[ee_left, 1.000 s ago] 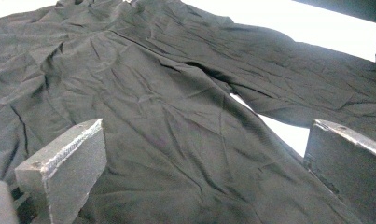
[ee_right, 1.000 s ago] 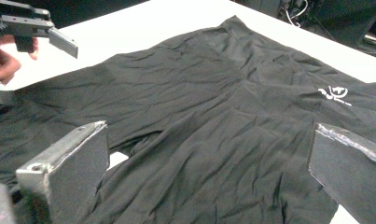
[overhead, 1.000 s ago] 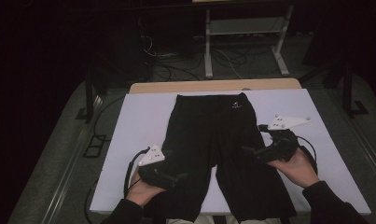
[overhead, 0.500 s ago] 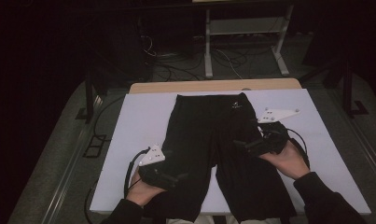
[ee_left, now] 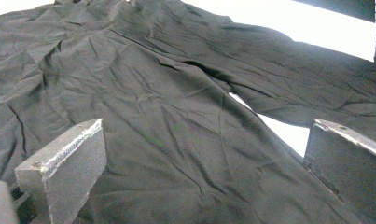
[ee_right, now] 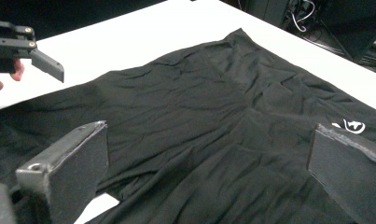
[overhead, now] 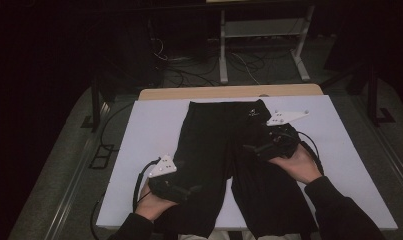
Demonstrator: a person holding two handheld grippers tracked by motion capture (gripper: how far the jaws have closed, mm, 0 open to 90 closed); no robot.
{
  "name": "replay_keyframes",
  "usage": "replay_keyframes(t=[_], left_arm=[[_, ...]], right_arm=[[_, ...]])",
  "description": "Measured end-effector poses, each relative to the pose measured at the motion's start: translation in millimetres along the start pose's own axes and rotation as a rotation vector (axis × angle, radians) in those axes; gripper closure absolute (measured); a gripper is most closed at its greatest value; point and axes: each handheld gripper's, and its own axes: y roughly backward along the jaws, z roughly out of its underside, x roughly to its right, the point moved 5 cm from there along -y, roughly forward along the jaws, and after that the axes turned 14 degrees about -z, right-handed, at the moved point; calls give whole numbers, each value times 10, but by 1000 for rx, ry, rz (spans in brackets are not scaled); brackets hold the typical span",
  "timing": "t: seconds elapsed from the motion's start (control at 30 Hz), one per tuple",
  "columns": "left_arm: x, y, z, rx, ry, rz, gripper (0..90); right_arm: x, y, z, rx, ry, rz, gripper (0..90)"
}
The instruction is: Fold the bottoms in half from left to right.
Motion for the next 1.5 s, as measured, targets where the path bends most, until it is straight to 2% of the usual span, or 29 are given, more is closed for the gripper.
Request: replay_keyframes(t=[0.3, 0.53, 0.7, 1.03, 1.5], left_arm=[[-7, 1, 2, -1, 2, 1, 0], [-4, 3, 3, -1, 4, 3, 0], [-8, -3, 5, -3, 8, 3, 0], [-9, -4, 6, -3, 10, 6, 0], [-10, -1, 5, -3, 14, 8, 0]], right_arm=[[59, -196, -109, -9, 4, -3, 0], [105, -266, -157, -6, -1, 0, 0], [209, -339, -267, 17, -18, 15, 0], [347, -550, -401, 15, -27, 26, 0], [407, -841, -555, 7, -26, 30, 0]])
